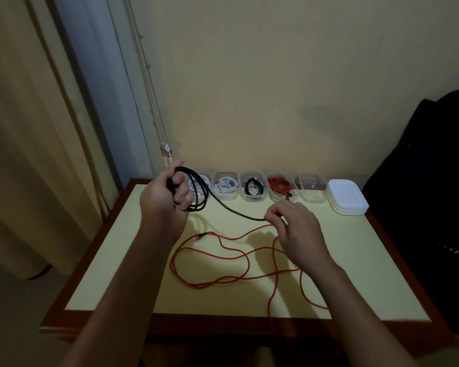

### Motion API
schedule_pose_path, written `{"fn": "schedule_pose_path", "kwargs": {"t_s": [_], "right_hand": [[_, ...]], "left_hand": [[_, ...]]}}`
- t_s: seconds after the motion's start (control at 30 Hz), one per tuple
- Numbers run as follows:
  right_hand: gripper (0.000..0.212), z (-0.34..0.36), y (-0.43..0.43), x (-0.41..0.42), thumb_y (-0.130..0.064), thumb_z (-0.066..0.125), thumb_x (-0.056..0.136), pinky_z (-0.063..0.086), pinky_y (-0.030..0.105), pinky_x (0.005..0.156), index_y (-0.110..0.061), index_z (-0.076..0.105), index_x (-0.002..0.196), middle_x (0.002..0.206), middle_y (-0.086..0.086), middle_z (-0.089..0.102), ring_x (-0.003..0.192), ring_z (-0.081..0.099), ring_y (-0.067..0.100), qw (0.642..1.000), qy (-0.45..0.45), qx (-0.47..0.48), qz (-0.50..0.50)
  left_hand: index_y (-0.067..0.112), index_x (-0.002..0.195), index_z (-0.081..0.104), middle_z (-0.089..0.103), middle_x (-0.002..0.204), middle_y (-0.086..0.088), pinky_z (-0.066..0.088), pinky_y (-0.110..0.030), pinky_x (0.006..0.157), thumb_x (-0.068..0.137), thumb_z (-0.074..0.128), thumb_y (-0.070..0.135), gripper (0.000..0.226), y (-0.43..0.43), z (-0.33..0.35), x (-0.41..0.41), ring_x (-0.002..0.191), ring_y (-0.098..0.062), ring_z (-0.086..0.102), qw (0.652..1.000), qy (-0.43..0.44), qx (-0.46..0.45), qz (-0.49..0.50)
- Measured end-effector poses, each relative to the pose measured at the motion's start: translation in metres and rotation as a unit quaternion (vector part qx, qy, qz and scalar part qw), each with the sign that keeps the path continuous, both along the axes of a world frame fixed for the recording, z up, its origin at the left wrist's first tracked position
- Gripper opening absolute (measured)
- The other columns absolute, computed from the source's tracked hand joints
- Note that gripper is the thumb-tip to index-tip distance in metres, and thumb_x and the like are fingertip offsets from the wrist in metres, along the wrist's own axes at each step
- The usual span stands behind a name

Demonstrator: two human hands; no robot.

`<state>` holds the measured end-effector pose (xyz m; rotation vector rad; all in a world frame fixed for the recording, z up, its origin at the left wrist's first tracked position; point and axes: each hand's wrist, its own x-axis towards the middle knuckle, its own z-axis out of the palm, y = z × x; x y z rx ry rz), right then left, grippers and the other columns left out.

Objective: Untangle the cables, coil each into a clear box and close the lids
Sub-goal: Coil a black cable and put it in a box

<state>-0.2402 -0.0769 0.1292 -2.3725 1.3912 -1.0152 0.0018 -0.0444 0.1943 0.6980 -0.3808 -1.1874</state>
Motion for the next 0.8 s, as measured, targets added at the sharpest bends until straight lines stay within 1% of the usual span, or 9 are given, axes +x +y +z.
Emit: {"fn": "schedule_pose_path", "kwargs": {"t_s": [0.13,0.23,0.33,0.37,0.43,0.53,0.63,0.73,0.8], "right_hand": [[0.015,0.01,0.007,0.011,-0.028,0.053,0.099,0.039,0.031,0.071,-0.025,0.062,0.087,0.081,-0.023,0.054,0.081,0.051,0.016,0.998,0.008,-0.005,0.068],[0.018,0.022,0.014,0.02,-0.03,0.052,0.099,0.035,0.016,0.071,-0.023,0.063,0.087,0.079,-0.02,0.058,0.081,0.052,0.005,0.994,-0.044,0.015,0.097],[0.018,0.031,0.017,0.027,-0.023,0.054,0.101,0.034,0.012,0.065,-0.022,0.061,0.084,0.073,-0.02,0.057,0.076,0.054,0.002,0.989,-0.104,0.017,0.102],[0.019,0.033,0.017,0.028,-0.021,0.055,0.101,0.033,0.012,0.063,-0.024,0.06,0.083,0.072,-0.021,0.057,0.074,0.054,0.003,0.987,-0.122,0.022,0.1],[0.02,0.036,0.015,0.028,-0.019,0.057,0.102,0.032,0.013,0.061,-0.027,0.059,0.083,0.073,-0.023,0.058,0.071,0.054,0.004,0.985,-0.139,0.032,0.1],[0.016,0.035,0.013,0.029,-0.021,0.063,0.099,0.034,0.013,0.058,-0.022,0.061,0.083,0.072,-0.02,0.061,0.068,0.055,0.004,0.982,-0.152,0.05,0.099],[0.011,0.032,0.01,0.026,-0.022,0.063,0.099,0.042,0.02,0.063,-0.016,0.066,0.09,0.079,-0.009,0.066,0.075,0.059,0.01,0.983,-0.153,0.041,0.089],[0.011,0.026,0.007,0.021,-0.011,0.06,0.1,0.04,0.011,0.071,-0.014,0.07,0.101,0.087,-0.008,0.068,0.084,0.06,0.005,0.991,-0.101,0.0,0.092],[0.015,0.021,0.003,0.016,-0.009,0.061,0.098,0.044,0.017,0.073,-0.015,0.072,0.107,0.089,-0.006,0.071,0.084,0.061,0.006,0.994,-0.059,-0.026,0.086]], "left_hand": [[0.017,0.105,0.063,0.048,0.061,0.003,0.027,-0.024,0.043,0.107,0.042,0.018,0.021,0.007,-0.005,-0.024,0.05,-0.011,0.031,0.956,-0.29,0.028,0.018],[0.015,0.13,0.056,0.053,0.063,0.003,0.034,-0.019,0.047,0.106,0.042,0.015,0.027,0.009,-0.013,-0.04,0.051,-0.008,0.041,0.906,-0.424,0.016,-0.006],[0.01,0.142,0.051,0.057,0.06,0.005,0.047,-0.023,0.064,0.107,0.043,0.015,0.036,0.011,-0.025,-0.052,0.06,-0.011,0.057,0.863,-0.504,0.008,-0.033],[0.011,0.143,0.05,0.058,0.06,0.003,0.05,-0.027,0.067,0.107,0.043,0.016,0.037,0.014,-0.028,-0.057,0.063,-0.016,0.062,0.861,-0.507,0.008,-0.047],[0.011,0.139,0.052,0.057,0.059,-0.006,0.051,-0.029,0.058,0.108,0.041,0.016,0.034,0.017,-0.031,-0.065,0.056,-0.021,0.062,0.879,-0.469,0.02,-0.091],[-0.005,0.114,0.063,0.039,0.054,-0.005,0.026,-0.022,0.041,0.108,0.04,0.019,0.034,0.018,-0.03,-0.069,0.037,-0.011,0.034,0.914,-0.371,0.051,-0.155],[0.006,0.108,0.067,0.026,0.055,0.004,0.009,-0.023,0.043,0.106,0.043,0.022,0.029,0.018,-0.025,-0.067,0.04,-0.006,0.017,0.937,-0.271,0.064,-0.212],[0.009,0.112,0.071,0.019,0.057,0.004,0.007,-0.027,0.045,0.103,0.05,0.023,0.027,0.018,-0.023,-0.061,0.044,-0.007,0.014,0.933,-0.281,0.048,-0.222],[0.011,0.114,0.072,0.019,0.058,0.003,0.009,-0.026,0.044,0.103,0.051,0.02,0.026,0.018,-0.023,-0.057,0.045,-0.008,0.014,0.927,-0.303,0.04,-0.217]]}}
